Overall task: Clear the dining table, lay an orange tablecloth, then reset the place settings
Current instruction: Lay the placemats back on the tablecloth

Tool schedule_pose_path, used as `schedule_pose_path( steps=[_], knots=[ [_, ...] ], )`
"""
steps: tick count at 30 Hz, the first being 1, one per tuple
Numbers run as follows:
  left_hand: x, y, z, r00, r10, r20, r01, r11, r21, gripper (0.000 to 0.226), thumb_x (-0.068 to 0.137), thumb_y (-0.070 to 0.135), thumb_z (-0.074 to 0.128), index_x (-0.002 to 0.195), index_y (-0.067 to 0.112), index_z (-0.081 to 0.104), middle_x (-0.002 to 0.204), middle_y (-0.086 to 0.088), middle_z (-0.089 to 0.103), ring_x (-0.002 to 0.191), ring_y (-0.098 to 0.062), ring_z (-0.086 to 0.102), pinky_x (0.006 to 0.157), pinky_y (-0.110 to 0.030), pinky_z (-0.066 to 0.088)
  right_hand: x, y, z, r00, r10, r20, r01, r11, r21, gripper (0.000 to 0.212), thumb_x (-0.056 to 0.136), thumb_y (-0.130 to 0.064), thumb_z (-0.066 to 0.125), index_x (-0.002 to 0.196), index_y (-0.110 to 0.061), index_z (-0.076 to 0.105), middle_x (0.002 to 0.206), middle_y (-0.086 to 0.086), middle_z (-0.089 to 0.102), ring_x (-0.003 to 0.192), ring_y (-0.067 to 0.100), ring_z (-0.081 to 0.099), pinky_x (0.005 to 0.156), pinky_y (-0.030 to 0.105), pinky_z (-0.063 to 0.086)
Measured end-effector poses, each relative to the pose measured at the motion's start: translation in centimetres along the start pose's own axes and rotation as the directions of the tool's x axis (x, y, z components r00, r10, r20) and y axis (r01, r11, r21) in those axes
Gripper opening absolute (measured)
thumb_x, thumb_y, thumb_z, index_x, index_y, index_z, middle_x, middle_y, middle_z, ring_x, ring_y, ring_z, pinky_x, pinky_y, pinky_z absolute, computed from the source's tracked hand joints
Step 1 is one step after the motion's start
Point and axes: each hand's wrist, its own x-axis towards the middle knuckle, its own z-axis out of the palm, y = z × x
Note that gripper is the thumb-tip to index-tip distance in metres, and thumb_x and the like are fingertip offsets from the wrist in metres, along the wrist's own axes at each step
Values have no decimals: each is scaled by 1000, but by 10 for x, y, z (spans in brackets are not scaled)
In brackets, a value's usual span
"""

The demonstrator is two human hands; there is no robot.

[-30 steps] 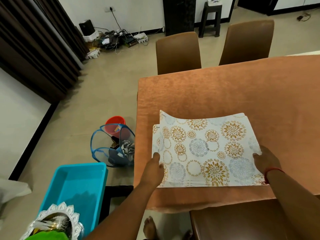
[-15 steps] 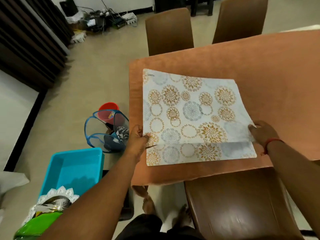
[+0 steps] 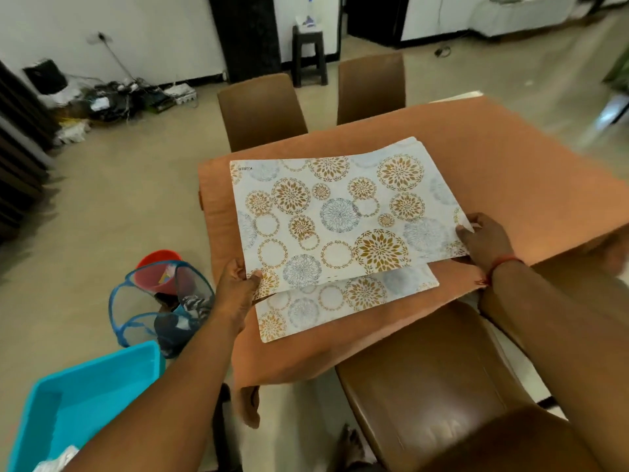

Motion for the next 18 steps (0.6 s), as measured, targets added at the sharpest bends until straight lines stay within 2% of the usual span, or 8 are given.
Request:
schedule_pose_path(
  steps=[2,5,7,9,11,12,15,18],
  knots=[
    [-5,7,2,998,29,55,-29,1000,-1,24,97,-3,58,107,19,56,105,0,71,94,-18,69,83,-40,56,-22,-2,-19,998,-3,-67,4,1000,15,18,96,-19,61,113,-22,59,120,9,66,98,30,67,89,50,56],
    [-19,17,4,988,66,141,-67,998,5,23,98,-2,57,104,21,57,98,4,72,80,-7,71,65,-29,57,-66,-3,-49,986,10,-168,2,997,74,17,96,-16,60,111,-24,60,121,8,66,99,31,67,87,51,57],
    [-32,24,3,977,82,198,-82,997,-8,23,99,-1,56,100,22,57,93,4,73,76,-6,72,59,-27,58,-102,-4,-66,971,1,-239,21,996,90,16,96,-14,59,109,-24,60,118,8,67,94,27,67,82,42,58],
    [-42,27,3,968,82,238,-80,997,-19,21,100,1,55,101,22,58,98,-1,73,87,-16,72,69,-35,60,-138,-4,-82,954,-13,-299,42,995,91,16,96,-12,59,108,-22,61,110,6,67,79,15,65,69,26,52],
    [-56,25,4,962,81,260,-83,997,-1,19,101,4,55,105,23,58,106,-6,72,99,-25,69,85,-45,58,-177,1,-96,933,-25,-359,55,996,73,18,96,-12,59,113,-18,62,104,3,65,72,5,59,59,20,45],
    [-66,22,6,961,80,264,-90,996,24,19,101,6,55,108,24,59,110,-6,71,102,-25,68,88,-46,57,-197,5,-105,925,-19,-379,49,996,70,19,97,-12,59,115,-16,63,102,3,64,71,5,58,58,20,44],
    [-94,9,16,954,122,272,-162,979,128,21,100,10,55,115,25,58,116,-3,69,101,-19,67,79,-35,57,-244,20,-131,918,38,-394,6,994,109,15,98,-13,57,112,-16,61,100,4,65,73,13,60,58,27,48],
    [-125,5,42,938,136,320,-210,955,210,19,101,14,55,116,24,56,121,-5,65,102,-20,64,81,-37,56,-283,42,-167,897,116,-426,-28,978,206,16,99,-14,55,114,-19,60,102,3,67,82,20,65,67,39,59]
  ],
)
